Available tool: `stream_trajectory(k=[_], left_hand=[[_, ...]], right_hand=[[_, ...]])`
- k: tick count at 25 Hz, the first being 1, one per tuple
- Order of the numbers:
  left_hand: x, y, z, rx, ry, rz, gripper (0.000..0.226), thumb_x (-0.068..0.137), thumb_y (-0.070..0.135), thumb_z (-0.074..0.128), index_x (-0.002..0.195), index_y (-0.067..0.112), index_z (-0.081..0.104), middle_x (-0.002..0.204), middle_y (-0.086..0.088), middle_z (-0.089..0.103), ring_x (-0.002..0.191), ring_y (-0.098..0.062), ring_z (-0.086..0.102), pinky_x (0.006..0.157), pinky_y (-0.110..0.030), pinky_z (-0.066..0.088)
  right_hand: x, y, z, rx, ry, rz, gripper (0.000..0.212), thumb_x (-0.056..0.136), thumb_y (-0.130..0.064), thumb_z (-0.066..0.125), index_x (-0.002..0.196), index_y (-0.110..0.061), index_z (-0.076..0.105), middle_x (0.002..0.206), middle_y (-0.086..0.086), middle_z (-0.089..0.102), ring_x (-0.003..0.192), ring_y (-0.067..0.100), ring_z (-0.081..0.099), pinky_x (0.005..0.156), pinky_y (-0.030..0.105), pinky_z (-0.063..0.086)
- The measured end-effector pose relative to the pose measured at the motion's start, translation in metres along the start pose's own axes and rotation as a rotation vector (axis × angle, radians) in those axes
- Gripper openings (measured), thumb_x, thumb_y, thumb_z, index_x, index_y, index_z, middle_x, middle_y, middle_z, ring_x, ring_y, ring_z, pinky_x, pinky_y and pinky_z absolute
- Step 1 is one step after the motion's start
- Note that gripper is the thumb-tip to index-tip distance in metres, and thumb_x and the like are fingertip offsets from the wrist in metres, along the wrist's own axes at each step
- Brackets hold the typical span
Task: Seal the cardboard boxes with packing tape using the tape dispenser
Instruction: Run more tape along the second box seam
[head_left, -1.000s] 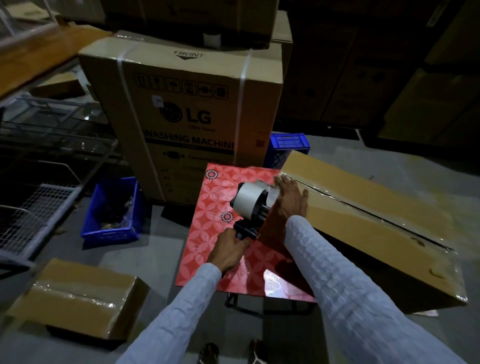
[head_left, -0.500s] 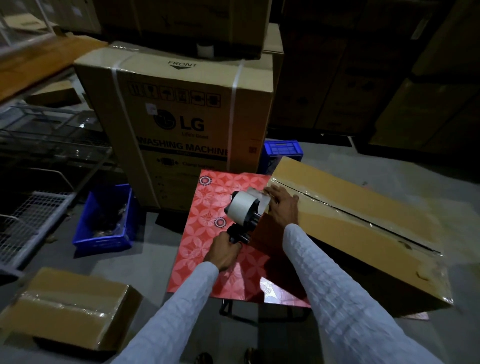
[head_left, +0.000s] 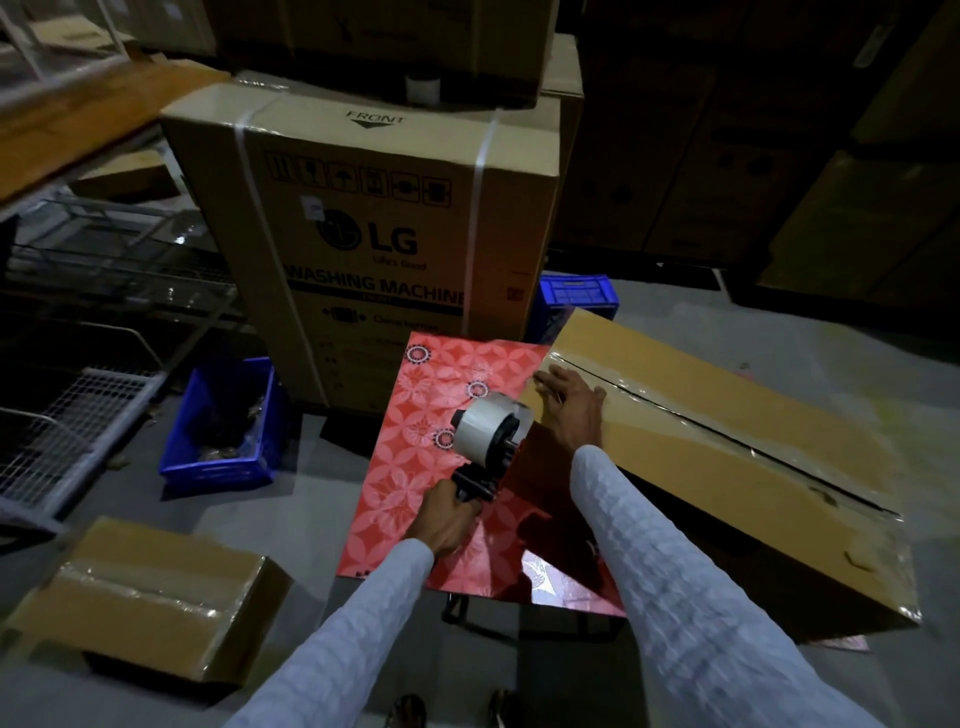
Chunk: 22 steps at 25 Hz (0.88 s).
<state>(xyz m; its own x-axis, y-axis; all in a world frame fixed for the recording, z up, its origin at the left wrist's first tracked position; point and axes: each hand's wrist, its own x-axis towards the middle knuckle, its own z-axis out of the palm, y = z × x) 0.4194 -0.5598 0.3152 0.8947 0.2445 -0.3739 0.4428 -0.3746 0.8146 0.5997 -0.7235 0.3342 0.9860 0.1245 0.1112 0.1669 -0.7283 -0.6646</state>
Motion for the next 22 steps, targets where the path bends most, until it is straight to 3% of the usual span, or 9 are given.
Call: stream_trajectory(k=[3,6,8,11,16,18,22], left_hand=[[0.002,-0.004,0.001,0.01,-0.013,-0.006,0.011,0.085,0.013,0.064,0.086,0.003,0.066,0.076,-0.008,0.069,0.06,-0.014,0.052,0.056,-0.027,0.04],[0.001,0.004,-0.003,0.047,-0.004,0.005,0.009,0.085,0.012,0.063,0.077,0.015,0.062,0.071,-0.002,0.065,0.06,-0.011,0.052,0.052,-0.025,0.039],[0.006,0.009,-0.005,0.076,0.017,0.011,0.017,0.084,0.011,0.063,0.071,0.021,0.057,0.068,0.004,0.059,0.064,-0.015,0.053,0.052,-0.028,0.035],[0.01,0.008,-0.007,0.105,0.011,0.015,0.004,0.082,0.017,0.063,0.078,0.017,0.063,0.08,-0.008,0.068,0.072,-0.026,0.059,0.06,-0.032,0.04],[0.014,0.011,0.003,0.053,0.026,0.014,0.002,0.08,0.018,0.06,0.079,0.016,0.059,0.085,-0.016,0.07,0.082,-0.036,0.066,0.062,-0.032,0.038],[0.014,0.008,0.007,0.009,0.025,0.029,0.011,0.074,0.026,0.057,0.082,0.019,0.062,0.088,-0.016,0.073,0.089,-0.036,0.069,0.062,-0.031,0.037],[0.014,0.0,0.01,0.004,0.004,0.051,0.017,0.069,0.03,0.053,0.081,0.021,0.061,0.077,-0.004,0.066,0.076,-0.028,0.063,0.061,-0.029,0.037]], right_hand=[[-0.009,-0.009,-0.006,0.091,0.013,-0.026,0.025,0.102,-0.036,0.06,0.114,-0.024,0.078,0.129,-0.003,0.064,0.12,0.016,0.057,0.121,0.058,0.01],[-0.034,-0.032,-0.009,0.206,-0.086,-0.03,0.048,0.097,-0.059,0.055,0.107,-0.018,0.077,0.11,-0.006,0.058,0.093,0.003,0.047,0.115,0.064,0.017],[-0.051,-0.046,-0.007,0.095,-0.158,-0.048,0.07,0.083,-0.08,0.047,0.11,-0.02,0.069,0.109,-0.006,0.051,0.097,0.011,0.048,0.117,0.066,0.012],[-0.062,-0.054,-0.002,-0.126,-0.195,-0.082,0.095,0.061,-0.098,0.046,0.117,-0.023,0.054,0.113,-0.007,0.041,0.107,0.017,0.051,0.118,0.066,0.008],[-0.063,-0.049,0.007,0.028,-0.036,-0.072,0.072,0.057,-0.088,0.066,0.09,-0.027,0.047,0.095,-0.009,0.048,0.087,0.014,0.053,0.113,0.068,0.018],[-0.065,-0.05,0.01,0.043,-0.004,-0.08,0.069,0.056,-0.086,0.068,0.083,-0.026,0.047,0.09,-0.01,0.049,0.082,0.012,0.052,0.113,0.066,0.019],[-0.065,-0.046,0.007,-0.002,-0.002,-0.088,0.069,0.052,-0.086,0.07,0.077,-0.026,0.048,0.084,-0.012,0.046,0.075,0.012,0.049,0.114,0.061,0.023]])
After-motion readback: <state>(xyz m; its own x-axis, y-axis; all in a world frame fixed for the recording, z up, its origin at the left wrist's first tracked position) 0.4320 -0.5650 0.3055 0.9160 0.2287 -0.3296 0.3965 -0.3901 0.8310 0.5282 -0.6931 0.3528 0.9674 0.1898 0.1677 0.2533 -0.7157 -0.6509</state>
